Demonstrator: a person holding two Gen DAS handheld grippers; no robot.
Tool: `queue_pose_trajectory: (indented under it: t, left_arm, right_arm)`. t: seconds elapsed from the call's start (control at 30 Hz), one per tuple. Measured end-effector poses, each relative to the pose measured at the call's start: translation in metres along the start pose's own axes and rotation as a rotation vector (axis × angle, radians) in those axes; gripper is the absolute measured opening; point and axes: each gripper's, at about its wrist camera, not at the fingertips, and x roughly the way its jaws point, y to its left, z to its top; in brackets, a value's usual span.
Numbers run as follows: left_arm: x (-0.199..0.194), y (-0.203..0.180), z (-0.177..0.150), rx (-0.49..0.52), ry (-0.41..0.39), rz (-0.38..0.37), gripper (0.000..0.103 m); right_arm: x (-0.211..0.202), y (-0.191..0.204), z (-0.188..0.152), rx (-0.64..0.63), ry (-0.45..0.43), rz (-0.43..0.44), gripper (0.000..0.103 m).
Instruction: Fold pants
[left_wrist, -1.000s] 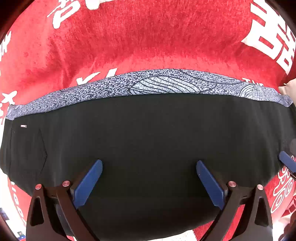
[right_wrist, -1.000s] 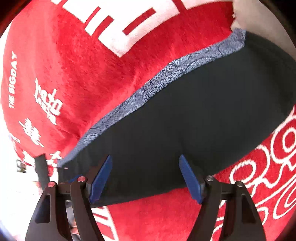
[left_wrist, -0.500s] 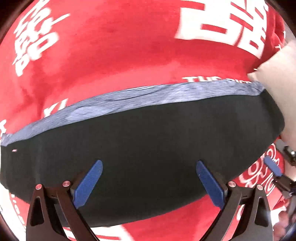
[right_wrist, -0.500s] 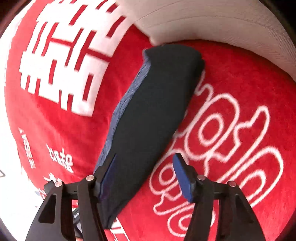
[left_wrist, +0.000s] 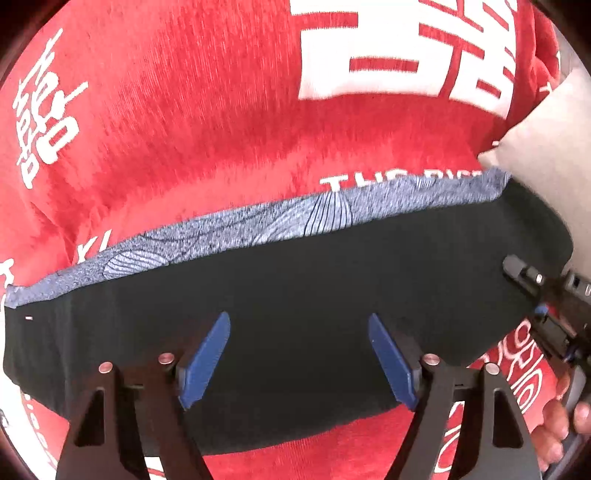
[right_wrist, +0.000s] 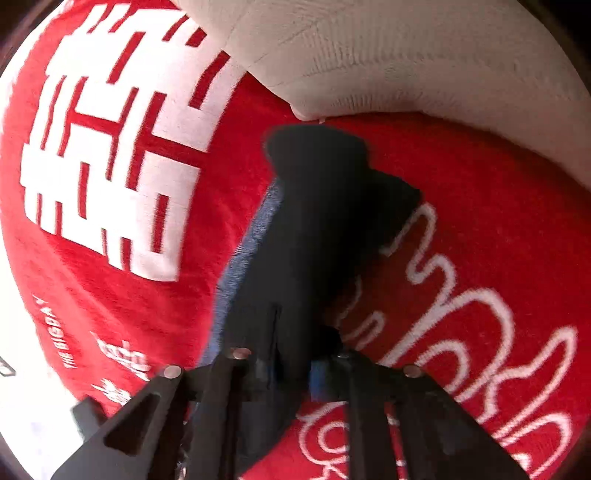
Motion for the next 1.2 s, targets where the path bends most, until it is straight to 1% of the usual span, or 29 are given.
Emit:
queue_pose_trajectory:
  t: [0.07,0.13,0.17,0.2,0.23,0.27,0.33,0.43,0.57,0.63,0.7,0.73,0.77,0.83,0.93,1.07,1.13,1.17,1.2]
  left_arm:
    - [0.006,-0.007,-0.001,-0.011,0.013,-0.012,0.080]
    - [0.018,-0.014,-0.015,-0.002,0.041,-0.030,0.080]
    - [0.022,-0.019,-0.027,0.020,0.000,-0.012,0.080]
    - [0.019,-0.023,-0.034,0.041,-0.071,0.001,0.080]
    - [0.018,-0.024,-0.038,0.051,-0.091,0.006,0.080]
    - [0.016,-0.022,-0.039,0.040,-0.099,-0.006,0.080]
    - [0.015,-0.019,-0.038,0.026,-0.094,-0.027,0.080]
    - [0.013,-0.021,-0.041,0.051,-0.111,-0.021,0.080]
    - [0.010,-0.017,-0.045,0.054,-0.114,-0.050,0.080]
    - [0.007,-0.013,-0.044,0.065,-0.114,-0.074,0.080]
    - [0.001,-0.002,-0.042,0.072,-0.083,-0.114,0.078]
    - [-0.006,0.009,-0.041,0.060,-0.060,-0.137,0.077]
    - [-0.011,0.020,-0.042,0.042,-0.053,-0.145,0.077]
    - [-0.028,0.050,-0.047,0.006,-0.058,-0.148,0.077]
    - [-0.048,0.107,-0.059,-0.025,-0.065,-0.071,0.077]
    - [-0.055,0.192,-0.077,-0.126,-0.020,0.031,0.077]
    - [-0.049,0.232,-0.082,-0.187,0.007,0.073,0.077]
    - [-0.049,0.250,-0.089,-0.218,0.018,0.093,0.077]
    - [-0.048,0.263,-0.094,-0.239,0.024,0.107,0.077]
  right_arm:
    - [-0.004,0.010,-0.002,-0.062,-0.003,-0.039,0.013]
    - [-0.007,0.022,-0.004,-0.136,-0.013,-0.074,0.013]
    - [-0.009,0.028,-0.005,-0.167,-0.019,-0.088,0.013]
    - [-0.009,0.035,-0.007,-0.201,-0.016,-0.096,0.012]
    - [-0.011,0.041,-0.009,-0.235,-0.024,-0.108,0.012]
    - [-0.012,0.050,-0.011,-0.278,-0.028,-0.118,0.012]
    - [-0.015,0.068,-0.017,-0.367,-0.039,-0.134,0.012]
    - [-0.019,0.095,-0.029,-0.481,-0.040,-0.149,0.012]
    - [-0.021,0.132,-0.050,-0.651,-0.030,-0.164,0.012]
    - [-0.018,0.152,-0.066,-0.753,-0.016,-0.176,0.012]
    - [-0.014,0.171,-0.086,-0.848,-0.003,-0.190,0.012]
    - [-0.013,0.176,-0.091,-0.870,0.001,-0.193,0.012]
    - [-0.011,0.184,-0.099,-0.898,0.005,-0.197,0.012]
    - [-0.005,0.198,-0.115,-0.948,0.016,-0.208,0.012]
    - [0.010,0.216,-0.147,-1.030,0.038,-0.231,0.012]
    - [0.039,0.230,-0.191,-1.124,0.086,-0.268,0.012]
    - [0.062,0.232,-0.220,-1.177,0.126,-0.311,0.012]
    - [0.072,0.229,-0.234,-1.201,0.143,-0.332,0.012]
    - [0.087,0.225,-0.254,-1.239,0.168,-0.367,0.013]
